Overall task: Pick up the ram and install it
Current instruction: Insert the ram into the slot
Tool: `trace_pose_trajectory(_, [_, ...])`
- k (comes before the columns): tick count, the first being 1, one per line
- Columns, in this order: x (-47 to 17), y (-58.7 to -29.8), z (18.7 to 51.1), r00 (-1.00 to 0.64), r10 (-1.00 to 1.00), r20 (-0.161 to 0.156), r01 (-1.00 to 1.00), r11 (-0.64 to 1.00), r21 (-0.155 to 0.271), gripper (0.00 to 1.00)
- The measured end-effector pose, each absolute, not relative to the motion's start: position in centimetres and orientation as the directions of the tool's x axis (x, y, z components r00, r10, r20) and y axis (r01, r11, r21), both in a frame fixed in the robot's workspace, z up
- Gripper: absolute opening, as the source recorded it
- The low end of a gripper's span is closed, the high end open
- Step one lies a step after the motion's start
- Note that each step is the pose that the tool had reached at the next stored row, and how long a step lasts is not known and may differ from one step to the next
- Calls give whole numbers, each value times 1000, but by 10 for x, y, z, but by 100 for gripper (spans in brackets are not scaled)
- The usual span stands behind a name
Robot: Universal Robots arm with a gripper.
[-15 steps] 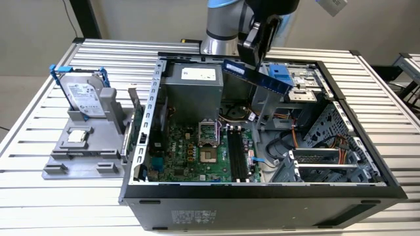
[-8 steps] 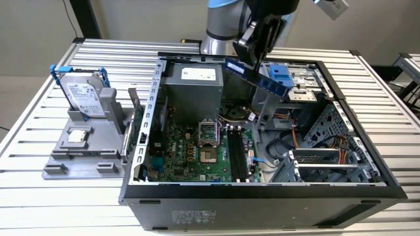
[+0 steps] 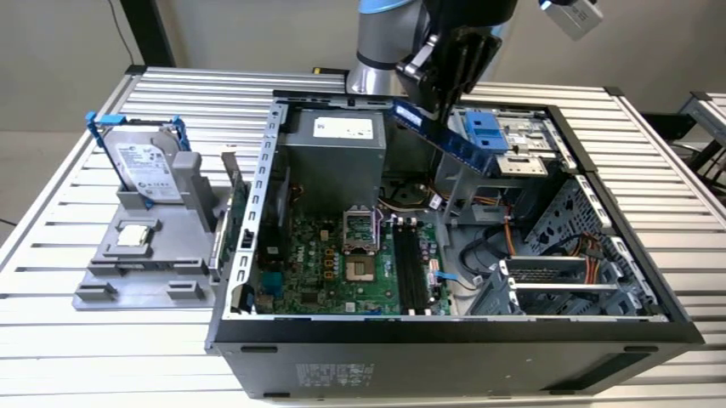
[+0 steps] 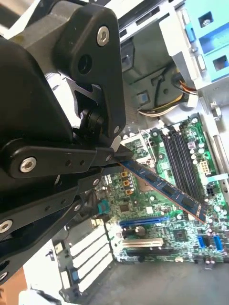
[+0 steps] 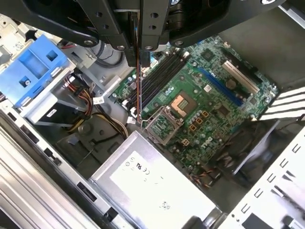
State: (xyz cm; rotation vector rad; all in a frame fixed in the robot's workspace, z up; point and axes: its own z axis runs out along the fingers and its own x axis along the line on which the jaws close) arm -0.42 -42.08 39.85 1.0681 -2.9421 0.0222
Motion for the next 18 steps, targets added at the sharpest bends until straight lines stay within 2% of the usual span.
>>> trace_pose_trajectory(18, [-4,-421,398,-916,-401,16,-401,916,-9,0])
